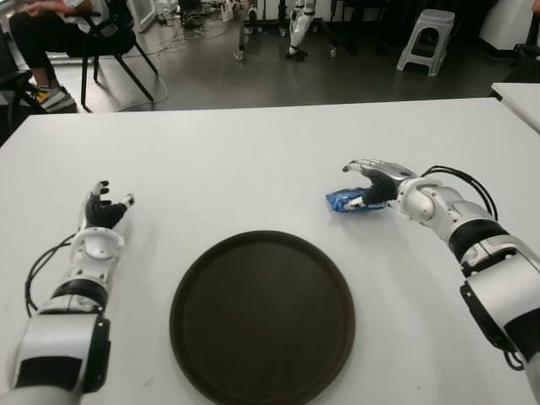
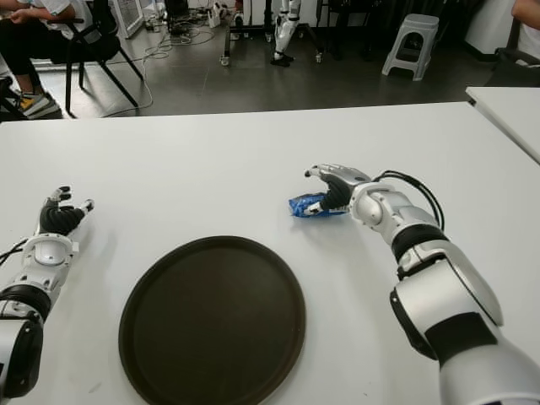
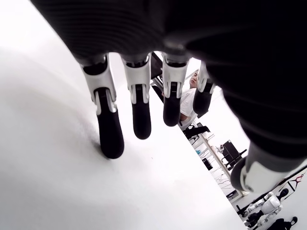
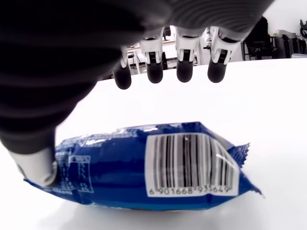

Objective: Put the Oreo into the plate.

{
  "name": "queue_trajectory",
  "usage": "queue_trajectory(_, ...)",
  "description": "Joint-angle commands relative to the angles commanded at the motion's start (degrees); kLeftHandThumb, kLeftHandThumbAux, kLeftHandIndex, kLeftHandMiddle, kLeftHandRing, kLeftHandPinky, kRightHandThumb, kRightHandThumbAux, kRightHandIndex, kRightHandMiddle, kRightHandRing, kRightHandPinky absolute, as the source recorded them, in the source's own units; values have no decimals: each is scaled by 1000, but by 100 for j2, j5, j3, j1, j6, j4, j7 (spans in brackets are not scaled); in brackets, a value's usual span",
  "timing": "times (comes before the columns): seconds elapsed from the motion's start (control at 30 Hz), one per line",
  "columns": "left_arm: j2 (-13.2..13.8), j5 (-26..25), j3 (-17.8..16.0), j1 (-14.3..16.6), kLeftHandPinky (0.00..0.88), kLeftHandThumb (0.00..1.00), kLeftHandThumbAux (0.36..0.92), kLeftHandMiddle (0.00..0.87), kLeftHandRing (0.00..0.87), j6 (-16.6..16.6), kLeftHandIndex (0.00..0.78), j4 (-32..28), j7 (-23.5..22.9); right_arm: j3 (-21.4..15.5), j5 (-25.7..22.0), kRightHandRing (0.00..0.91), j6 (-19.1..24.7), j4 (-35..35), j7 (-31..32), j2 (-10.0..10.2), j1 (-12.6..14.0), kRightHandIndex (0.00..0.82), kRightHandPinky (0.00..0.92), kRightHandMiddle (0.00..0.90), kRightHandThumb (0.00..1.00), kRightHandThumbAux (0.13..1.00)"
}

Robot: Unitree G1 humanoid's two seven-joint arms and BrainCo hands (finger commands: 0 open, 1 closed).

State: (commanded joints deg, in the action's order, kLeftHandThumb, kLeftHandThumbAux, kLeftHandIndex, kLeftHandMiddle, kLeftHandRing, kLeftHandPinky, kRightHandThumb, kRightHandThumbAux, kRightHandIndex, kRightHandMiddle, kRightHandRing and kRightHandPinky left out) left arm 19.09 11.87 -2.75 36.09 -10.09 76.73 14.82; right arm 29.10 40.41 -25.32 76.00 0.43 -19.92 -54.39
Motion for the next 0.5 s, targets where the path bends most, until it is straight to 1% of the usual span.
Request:
queue_trajectory(0.07,-1,-45,-44,-3,163,395,587,127,156,-13,0,-4,-33,1,0,32,-29,-15,-7,-3,2,0,99,0,199,543)
queue_trajectory(0.27,-7,-118,-116,-5,160,406,586,118,153,-40,0,-12,-97,11,11,21,-37,-15,-26,12,23,0,79,0,168,530)
queue_trajectory(0.37,-7,-136,-134,-8,148,415,590,120,149,-58,0,-17,-113,5,4,23,-36,-5,-37,31,45,0,83,0,189,543)
queue_trajectory(0.5,-2,-110,-118,-17,145,414,592,125,148,-68,8,-20,-83,6,2,27,-59,-8,-38,40,63,0,86,0,182,537)
